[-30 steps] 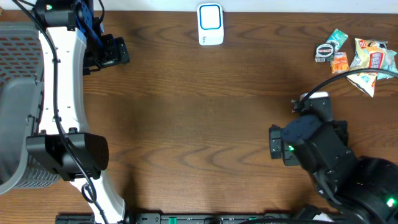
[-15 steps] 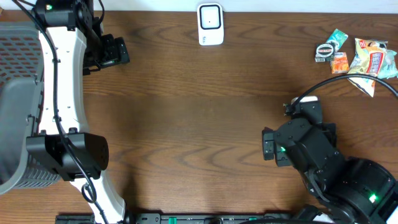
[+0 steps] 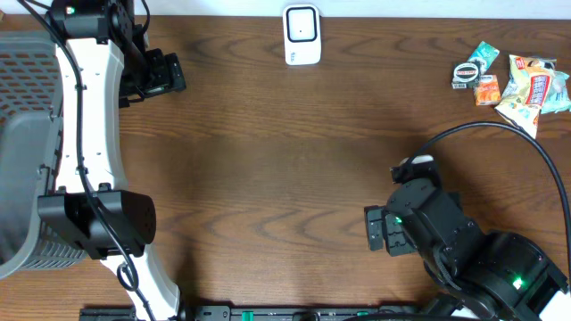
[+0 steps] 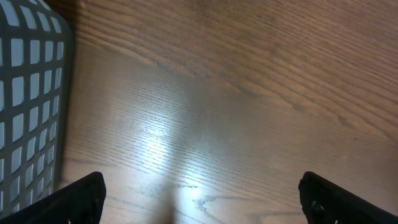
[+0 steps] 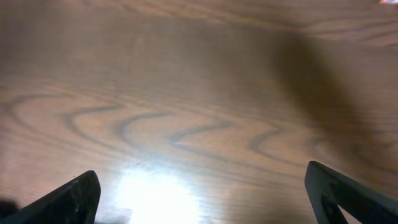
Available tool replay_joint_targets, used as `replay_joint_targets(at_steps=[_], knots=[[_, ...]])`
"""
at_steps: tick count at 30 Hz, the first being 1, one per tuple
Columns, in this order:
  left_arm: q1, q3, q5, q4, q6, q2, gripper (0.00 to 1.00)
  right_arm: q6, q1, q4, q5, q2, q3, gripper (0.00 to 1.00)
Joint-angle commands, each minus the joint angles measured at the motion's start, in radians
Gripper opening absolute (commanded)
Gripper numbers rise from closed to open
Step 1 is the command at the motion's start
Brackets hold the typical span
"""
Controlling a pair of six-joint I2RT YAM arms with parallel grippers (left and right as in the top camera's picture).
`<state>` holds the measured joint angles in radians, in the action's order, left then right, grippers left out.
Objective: Scan the item barcode
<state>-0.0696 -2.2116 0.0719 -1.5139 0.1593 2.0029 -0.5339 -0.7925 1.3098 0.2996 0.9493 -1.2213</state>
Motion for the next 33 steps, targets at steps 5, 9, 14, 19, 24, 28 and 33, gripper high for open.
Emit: replay_joint_targets(at_steps=[5,9,14,19,24,28,33], knots=[[-0.004,-0.004,-0.009,-0.003,-0.006,0.006,0.98,-0.01,-0.008,0.039,-0.064,0.006,0.005,0.99],[-0.004,-0.004,-0.009,-0.003,-0.006,0.006,0.97,-0.003,-0.008,0.039,-0.04,0.006,0.005,0.99],[-0.004,-0.004,-0.009,-0.003,-0.006,0.006,0.98,0.019,-0.008,0.038,-0.04,0.006,0.005,0.99],[-0.004,-0.003,-0.009,-0.003,-0.006,0.006,0.98,0.019,-0.009,0.03,-0.04,0.006,0.01,0.99],[-0.004,-0.003,-0.009,-0.003,-0.006,0.006,0.98,0.099,0.042,-0.063,-0.058,-0.012,0.076,0.99],[-0.004,-0.004,-0.009,-0.003,-0.006,0.006,0.98,0.278,0.189,-0.266,-0.195,-0.083,0.213,0.99],[-0.004,-0.004,-0.009,-0.003,-0.006,0.006,0.98,0.369,0.397,-0.525,-0.362,-0.219,0.438,0.99]])
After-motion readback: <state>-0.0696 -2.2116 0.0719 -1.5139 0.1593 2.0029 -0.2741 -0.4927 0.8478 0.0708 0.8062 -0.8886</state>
